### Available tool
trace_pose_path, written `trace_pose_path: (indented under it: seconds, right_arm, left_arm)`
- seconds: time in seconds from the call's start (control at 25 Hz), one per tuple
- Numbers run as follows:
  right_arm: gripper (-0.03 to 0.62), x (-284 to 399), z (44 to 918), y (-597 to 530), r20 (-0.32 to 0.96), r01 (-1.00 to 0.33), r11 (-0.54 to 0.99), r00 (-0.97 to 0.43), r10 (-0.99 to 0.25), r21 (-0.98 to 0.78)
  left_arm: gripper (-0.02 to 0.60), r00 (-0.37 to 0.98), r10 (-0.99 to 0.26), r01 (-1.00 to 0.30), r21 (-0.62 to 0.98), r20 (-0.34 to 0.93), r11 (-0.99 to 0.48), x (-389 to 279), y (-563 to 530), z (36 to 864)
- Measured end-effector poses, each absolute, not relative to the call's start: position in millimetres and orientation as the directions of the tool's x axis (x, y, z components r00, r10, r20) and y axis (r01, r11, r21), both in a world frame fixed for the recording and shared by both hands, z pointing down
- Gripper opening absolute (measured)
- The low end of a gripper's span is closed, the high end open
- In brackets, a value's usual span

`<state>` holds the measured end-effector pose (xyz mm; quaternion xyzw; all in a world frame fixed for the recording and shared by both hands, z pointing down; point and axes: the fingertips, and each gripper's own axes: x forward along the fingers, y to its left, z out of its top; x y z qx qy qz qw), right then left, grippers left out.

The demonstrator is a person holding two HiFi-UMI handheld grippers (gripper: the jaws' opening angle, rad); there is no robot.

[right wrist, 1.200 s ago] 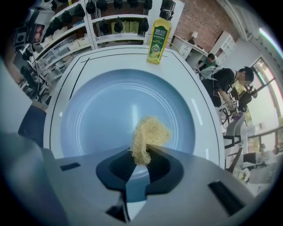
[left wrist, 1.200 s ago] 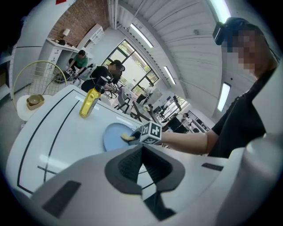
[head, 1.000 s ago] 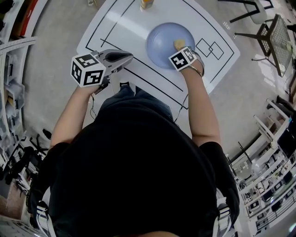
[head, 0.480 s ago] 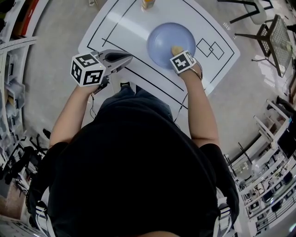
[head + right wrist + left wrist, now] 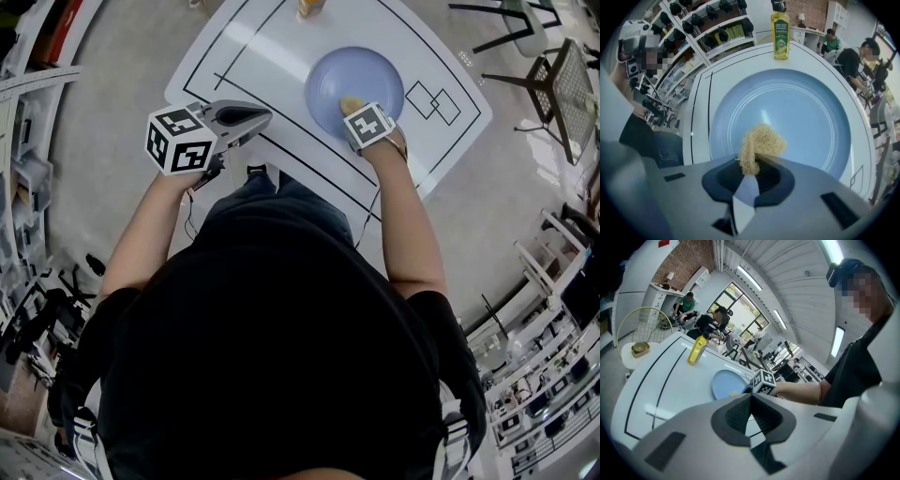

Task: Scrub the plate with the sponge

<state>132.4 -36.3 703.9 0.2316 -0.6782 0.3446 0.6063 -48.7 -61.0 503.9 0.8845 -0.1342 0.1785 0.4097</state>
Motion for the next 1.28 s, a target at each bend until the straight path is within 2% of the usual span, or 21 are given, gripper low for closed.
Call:
trace_pose_path:
  seconds: [0.12,0.2,0.72,1.28]
  right_arm:
    - [0.049,99,701,-36,0.952,-0.710,0.642,-0.284,0.115,-0.289]
    - [0.049,86,699,-38,0.941,-0.693,0.649,-0.319,0.114,-0.313]
    - [0.049,65,700,-55,0.936,-0.668,0.677,-0.340,0.091,-0.308]
    - [0.049,74,685,-54,0.938,-0.683,0.668,-0.341,0.066,-0.296]
  left_arm:
    - [0.006,0.900,-0.090,-0.384,0.678,0.426,-0.627,-51,-57,503]
    - [0.006,0.900,-0.091,-0.385,0.678,0.426,-0.626,-51,-55,502]
    - [0.005,0.896,-0.103,-0.398,0.679,0.431,-0.618,-59,-44,504]
    - [0.005,0.899,-0.117,-0.393,0.663,0.421,-0.637,-57,-45,491]
